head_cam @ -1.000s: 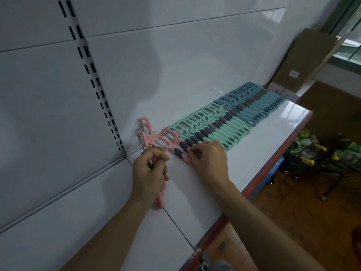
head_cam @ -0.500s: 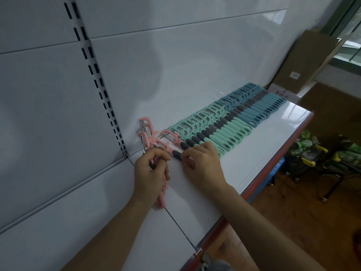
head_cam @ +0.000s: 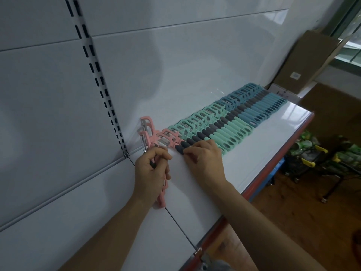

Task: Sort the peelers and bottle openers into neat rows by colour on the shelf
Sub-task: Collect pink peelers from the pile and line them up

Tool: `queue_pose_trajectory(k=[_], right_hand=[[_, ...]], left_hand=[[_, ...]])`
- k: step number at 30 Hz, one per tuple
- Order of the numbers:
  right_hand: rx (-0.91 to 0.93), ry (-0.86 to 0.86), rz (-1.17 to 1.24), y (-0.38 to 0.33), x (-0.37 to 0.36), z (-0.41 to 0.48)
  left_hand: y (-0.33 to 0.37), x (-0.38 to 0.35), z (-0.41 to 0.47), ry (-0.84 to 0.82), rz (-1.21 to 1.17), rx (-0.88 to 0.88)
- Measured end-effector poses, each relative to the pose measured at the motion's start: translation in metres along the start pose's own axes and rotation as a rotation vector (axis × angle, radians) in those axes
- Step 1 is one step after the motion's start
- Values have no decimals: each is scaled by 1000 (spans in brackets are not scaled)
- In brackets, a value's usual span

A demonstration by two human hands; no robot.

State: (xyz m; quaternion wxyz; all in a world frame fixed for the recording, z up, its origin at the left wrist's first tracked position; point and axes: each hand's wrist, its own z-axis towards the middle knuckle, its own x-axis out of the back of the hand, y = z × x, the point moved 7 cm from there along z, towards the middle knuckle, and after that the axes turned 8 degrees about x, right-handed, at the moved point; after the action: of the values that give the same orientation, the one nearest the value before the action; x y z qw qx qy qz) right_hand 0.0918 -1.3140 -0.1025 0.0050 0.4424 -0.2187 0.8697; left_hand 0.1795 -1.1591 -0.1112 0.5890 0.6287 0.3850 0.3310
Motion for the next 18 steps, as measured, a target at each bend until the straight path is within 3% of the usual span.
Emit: queue_pose_trajectory(k=[3, 5, 7, 10, 18], right_hand=[[-22, 23, -4, -5, 4, -1], [-12, 94, 52, -16, 17, 0], [-51, 122, 237, -28, 28, 2], [-248, 19, 478, -29, 22, 2], [-271, -42, 508, -22, 21, -2]], left_hand=[[-1, -1, 1, -39, -9, -21], [2, -8, 1, -150, -35, -59], [6, -20, -3, -309, -99, -66], [9, -31, -9, -450, -202, -32], [5, -26, -11, -434, -88, -34]])
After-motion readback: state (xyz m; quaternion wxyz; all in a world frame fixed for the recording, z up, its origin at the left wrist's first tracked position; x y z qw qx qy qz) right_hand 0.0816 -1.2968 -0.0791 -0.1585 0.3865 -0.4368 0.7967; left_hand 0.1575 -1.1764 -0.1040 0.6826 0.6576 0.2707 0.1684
